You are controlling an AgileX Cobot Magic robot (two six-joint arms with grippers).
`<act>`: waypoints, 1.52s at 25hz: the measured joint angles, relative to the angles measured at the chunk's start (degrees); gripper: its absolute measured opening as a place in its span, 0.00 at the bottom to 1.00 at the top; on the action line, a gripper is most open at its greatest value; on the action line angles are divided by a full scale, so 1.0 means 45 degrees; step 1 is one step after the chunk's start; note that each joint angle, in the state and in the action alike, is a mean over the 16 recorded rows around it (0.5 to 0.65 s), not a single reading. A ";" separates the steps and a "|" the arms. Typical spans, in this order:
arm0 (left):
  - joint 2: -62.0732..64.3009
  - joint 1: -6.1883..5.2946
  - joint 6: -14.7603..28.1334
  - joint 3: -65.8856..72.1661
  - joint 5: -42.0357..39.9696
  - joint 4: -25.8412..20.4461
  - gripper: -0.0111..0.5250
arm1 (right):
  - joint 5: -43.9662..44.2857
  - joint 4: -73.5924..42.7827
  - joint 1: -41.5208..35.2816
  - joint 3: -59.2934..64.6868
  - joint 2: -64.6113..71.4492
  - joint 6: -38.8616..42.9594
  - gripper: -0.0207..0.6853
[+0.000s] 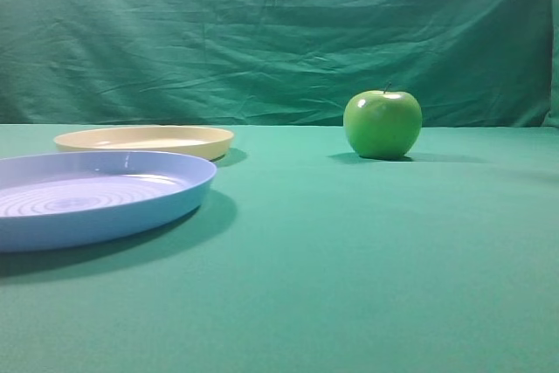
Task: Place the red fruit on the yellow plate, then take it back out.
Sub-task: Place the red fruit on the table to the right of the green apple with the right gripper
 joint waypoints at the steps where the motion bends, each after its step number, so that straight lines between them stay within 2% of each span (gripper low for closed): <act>1: 0.0000 0.0000 0.0000 0.0000 0.0000 0.0000 0.02 | -0.0070 0.0005 0.0000 0.0000 0.0144 0.0000 0.38; 7: 0.0000 0.0000 0.0000 0.0000 0.0000 0.0000 0.02 | -0.0137 0.0027 0.0000 -0.0074 0.0602 0.0000 0.64; 12: 0.0000 0.0000 0.0000 0.0000 0.0000 0.0000 0.02 | 0.0744 0.0024 0.0000 -0.0651 0.0545 0.0000 0.84; 14: 0.0000 0.0000 0.0000 0.0000 0.0000 0.0000 0.02 | 0.1359 0.0015 0.0000 -0.1074 0.0432 0.0000 0.89; 17: 0.0000 0.0000 0.0000 0.0000 0.0000 0.0000 0.02 | 0.2494 -0.0003 0.0000 -0.1875 0.0160 0.0025 0.89; 22: 0.0000 0.0000 0.0000 0.0000 0.0000 0.0000 0.02 | 0.4615 -0.0034 0.0000 -0.3360 -0.0656 0.0159 0.76; 32: 0.0000 0.0000 0.0000 0.0000 0.0000 0.0000 0.02 | 0.7574 -0.0050 0.0000 -0.4879 -0.3698 0.0561 0.25; 35: 0.0000 0.0000 0.0000 0.0000 0.0000 0.0000 0.02 | 0.8007 -0.0041 0.0000 -0.4920 -0.4905 0.0643 0.13; 38: 0.0000 0.0000 0.0000 0.0000 0.0000 0.0000 0.02 | 0.8332 -0.0016 0.0000 -0.4924 -0.6208 0.0695 0.05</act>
